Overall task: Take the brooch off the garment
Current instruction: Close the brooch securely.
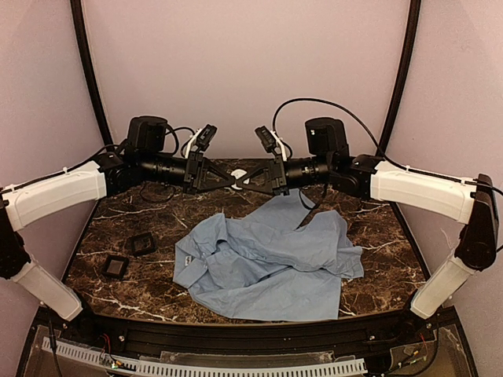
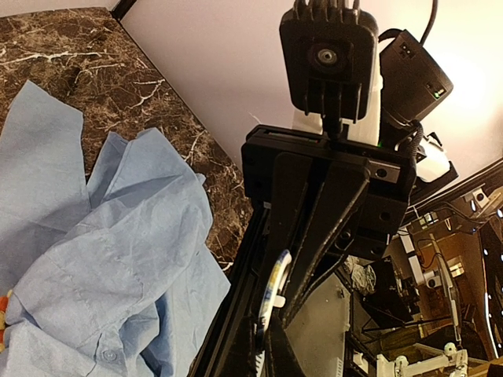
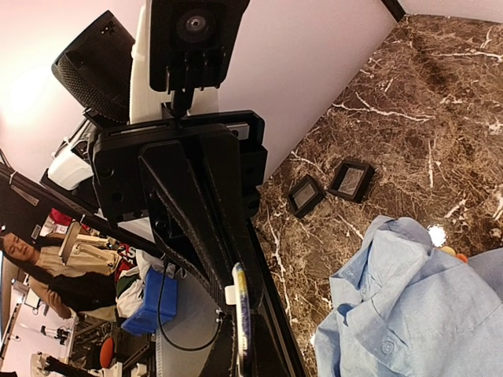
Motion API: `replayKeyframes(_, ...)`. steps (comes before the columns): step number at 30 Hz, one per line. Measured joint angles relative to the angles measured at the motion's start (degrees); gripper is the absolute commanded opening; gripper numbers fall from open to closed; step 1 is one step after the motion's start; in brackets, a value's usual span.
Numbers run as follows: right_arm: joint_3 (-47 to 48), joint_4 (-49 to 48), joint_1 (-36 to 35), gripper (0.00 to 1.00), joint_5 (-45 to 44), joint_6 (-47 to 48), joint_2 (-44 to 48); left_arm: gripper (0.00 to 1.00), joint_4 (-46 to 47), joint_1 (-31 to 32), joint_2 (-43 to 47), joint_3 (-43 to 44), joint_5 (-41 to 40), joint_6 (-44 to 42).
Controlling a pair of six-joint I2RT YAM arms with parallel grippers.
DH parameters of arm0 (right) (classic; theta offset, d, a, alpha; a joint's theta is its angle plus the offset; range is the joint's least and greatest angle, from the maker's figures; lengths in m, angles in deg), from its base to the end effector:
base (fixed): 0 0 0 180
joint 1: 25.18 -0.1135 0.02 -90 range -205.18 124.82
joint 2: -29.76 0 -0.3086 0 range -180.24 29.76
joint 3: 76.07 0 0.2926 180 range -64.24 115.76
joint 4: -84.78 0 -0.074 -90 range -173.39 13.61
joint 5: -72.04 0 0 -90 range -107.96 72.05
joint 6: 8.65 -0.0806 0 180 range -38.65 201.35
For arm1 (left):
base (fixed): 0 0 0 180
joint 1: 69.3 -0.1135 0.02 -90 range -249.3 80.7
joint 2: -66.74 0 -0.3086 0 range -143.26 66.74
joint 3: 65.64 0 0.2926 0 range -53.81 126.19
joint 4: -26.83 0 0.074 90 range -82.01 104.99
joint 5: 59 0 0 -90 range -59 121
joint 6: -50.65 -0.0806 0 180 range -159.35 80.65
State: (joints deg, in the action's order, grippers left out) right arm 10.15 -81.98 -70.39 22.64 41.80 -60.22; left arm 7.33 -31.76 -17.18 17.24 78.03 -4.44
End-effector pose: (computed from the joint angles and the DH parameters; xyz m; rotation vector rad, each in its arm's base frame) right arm 0.2736 0.3500 0.3634 -0.6715 2.0500 1.6063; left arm 0.2817 -0.2909 0.3698 0.6736 2.0609 -1.5790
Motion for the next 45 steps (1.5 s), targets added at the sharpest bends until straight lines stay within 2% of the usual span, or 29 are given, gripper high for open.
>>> replayKeyframes(19, -2.0, -2.8, 0.2, 0.0, -3.0, -4.5, 0.6, 0.01, 0.3, 0.1, -0.6, 0.3, -1.6, -0.4)
replayKeyframes(28, -3.5, -6.1, 0.6, 0.15, -2.5, -5.4, 0.6, 0.01, 0.0, 0.1, -0.8, 0.4, -1.6, -1.1)
replayKeyframes(37, -2.8, -7.6, 5.6, 0.28, -1.8, -4.0, 0.6, 0.01, -4.4, -0.9, -0.8, 0.6, -0.5, -1.8)
replayKeyframes(42, -2.8, -7.8, 5.4, 0.41, -1.4, -3.5, 0.6, 0.01, -6.2, -0.9, -0.8, 0.6, -1.7, -2.4)
replayKeyframes(45, -2.7, -7.2, 5.4, 0.46, -1.9, -2.6, 0.6, 0.01, -8.1, -0.9, -0.6, 0.6, -4.6, -3.5)
